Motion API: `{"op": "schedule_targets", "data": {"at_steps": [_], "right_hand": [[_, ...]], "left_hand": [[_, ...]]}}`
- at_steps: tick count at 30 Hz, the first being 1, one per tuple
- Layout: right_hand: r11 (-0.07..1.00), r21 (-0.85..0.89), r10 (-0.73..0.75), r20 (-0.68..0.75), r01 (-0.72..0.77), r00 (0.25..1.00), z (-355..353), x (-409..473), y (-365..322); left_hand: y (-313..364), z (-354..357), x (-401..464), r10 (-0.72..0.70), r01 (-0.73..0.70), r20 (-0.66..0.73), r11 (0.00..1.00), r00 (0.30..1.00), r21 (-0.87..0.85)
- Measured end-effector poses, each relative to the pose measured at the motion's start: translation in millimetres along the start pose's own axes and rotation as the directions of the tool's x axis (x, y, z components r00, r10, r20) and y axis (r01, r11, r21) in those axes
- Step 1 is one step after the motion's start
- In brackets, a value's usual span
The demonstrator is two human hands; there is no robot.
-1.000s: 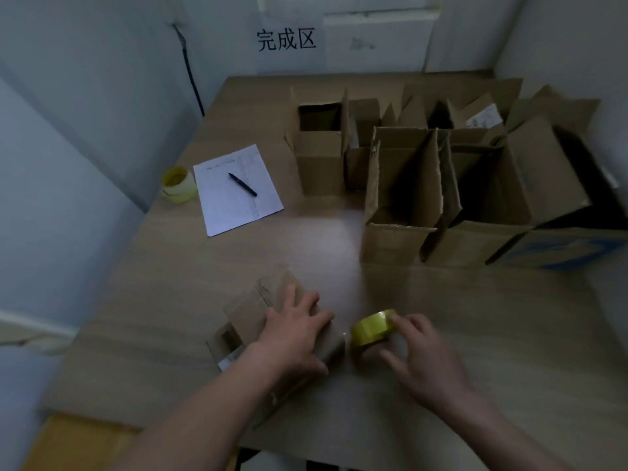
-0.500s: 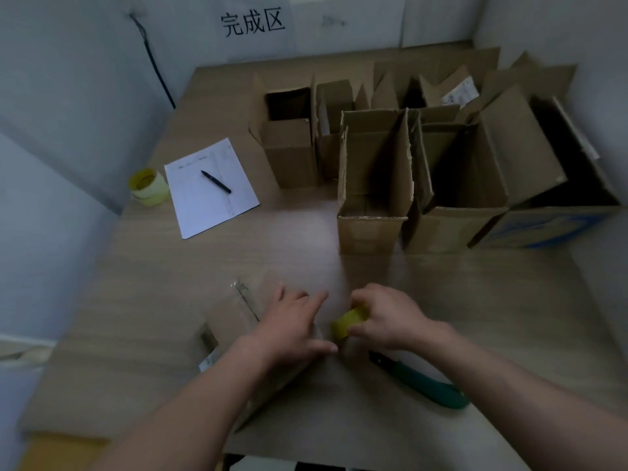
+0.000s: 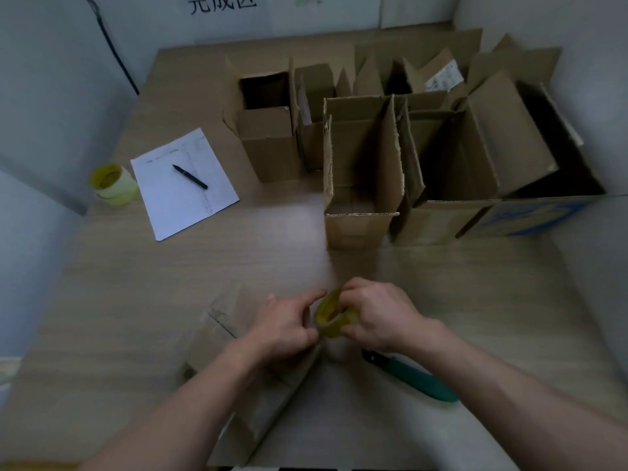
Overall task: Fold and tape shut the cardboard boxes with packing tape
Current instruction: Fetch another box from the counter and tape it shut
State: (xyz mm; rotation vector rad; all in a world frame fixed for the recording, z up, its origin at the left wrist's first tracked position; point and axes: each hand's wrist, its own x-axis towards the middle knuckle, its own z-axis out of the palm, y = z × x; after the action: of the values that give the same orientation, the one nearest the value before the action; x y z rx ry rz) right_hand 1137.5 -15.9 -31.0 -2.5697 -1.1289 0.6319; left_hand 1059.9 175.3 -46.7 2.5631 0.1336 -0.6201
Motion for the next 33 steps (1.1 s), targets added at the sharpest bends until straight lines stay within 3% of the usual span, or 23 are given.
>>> {"op": "schedule_targets", "data": {"at_steps": [4, 13, 16, 18, 21, 22, 23, 25, 27, 30, 33], "right_hand": [[0.999, -0.031, 0.032, -0.009, -0.032, 0.999, 6.5, 4.3, -5.2], [0.998, -0.058, 0.036, 0.095, -0.030, 0.995, -15.3, 23.9, -9.0], [0.992, -0.105, -0.064, 0.000, 0.063, 0.998, -23.5, 22.7, -23.6], [0.995, -0.001, -0.099, -0.125, 0.100, 0.987, -23.8, 11.0, -25.5], [0.983, 0.173, 0.015, -0.383, 0.056, 0.924, -10.5, -25.2, -11.2], [0.984, 0.179, 0.082, -0.401, -0.010, 0.913, 0.1, -41.3, -1.9], [0.982, 0.159, 0.152, -0.357, -0.100, 0.922, 13.4, -58.6, 8.0], [0.957, 0.045, 0.291, -0.119, -0.287, 0.949, 42.4, -91.2, 22.1], [0.929, -0.058, 0.366, 0.030, -0.364, 0.930, 66.2, -112.0, 30.1], [0.923, -0.067, 0.383, 0.047, -0.380, 0.922, 76.8, -117.1, 31.8], [0.928, 0.099, 0.362, -0.003, -0.360, 0.932, 73.5, -115.1, 30.4]], "left_hand": [[-1.1, 14.9, -8.2, 0.069, -0.042, -0.223, 0.991, 0.972, 0.123], [4.3, 11.7, -1.7, -0.008, 0.029, -0.149, 0.991, 0.989, 0.134], [7.4, 8.0, 3.0, -0.118, 0.126, -0.144, 0.991, 0.982, 0.044], [9.6, 6.1, 2.8, -0.152, 0.155, -0.122, 0.988, 0.981, 0.014], [10.6, 2.4, 2.2, -0.189, 0.186, -0.102, 0.982, 0.977, -0.038], [10.6, 1.6, 2.0, -0.202, 0.196, -0.094, 0.978, 0.975, -0.066], [10.9, 1.3, 1.7, -0.210, 0.203, -0.085, 0.975, 0.974, -0.092], [12.5, 0.2, 1.1, -0.221, 0.210, -0.076, 0.969, 0.972, -0.128], [13.1, -0.1, 1.2, -0.227, 0.215, -0.070, 0.965, 0.971, -0.149], [12.7, -0.6, 0.5, -0.225, 0.210, -0.073, 0.963, 0.972, -0.166], [12.5, 0.2, -0.9, -0.222, 0.202, -0.090, 0.961, 0.971, -0.191]]}}
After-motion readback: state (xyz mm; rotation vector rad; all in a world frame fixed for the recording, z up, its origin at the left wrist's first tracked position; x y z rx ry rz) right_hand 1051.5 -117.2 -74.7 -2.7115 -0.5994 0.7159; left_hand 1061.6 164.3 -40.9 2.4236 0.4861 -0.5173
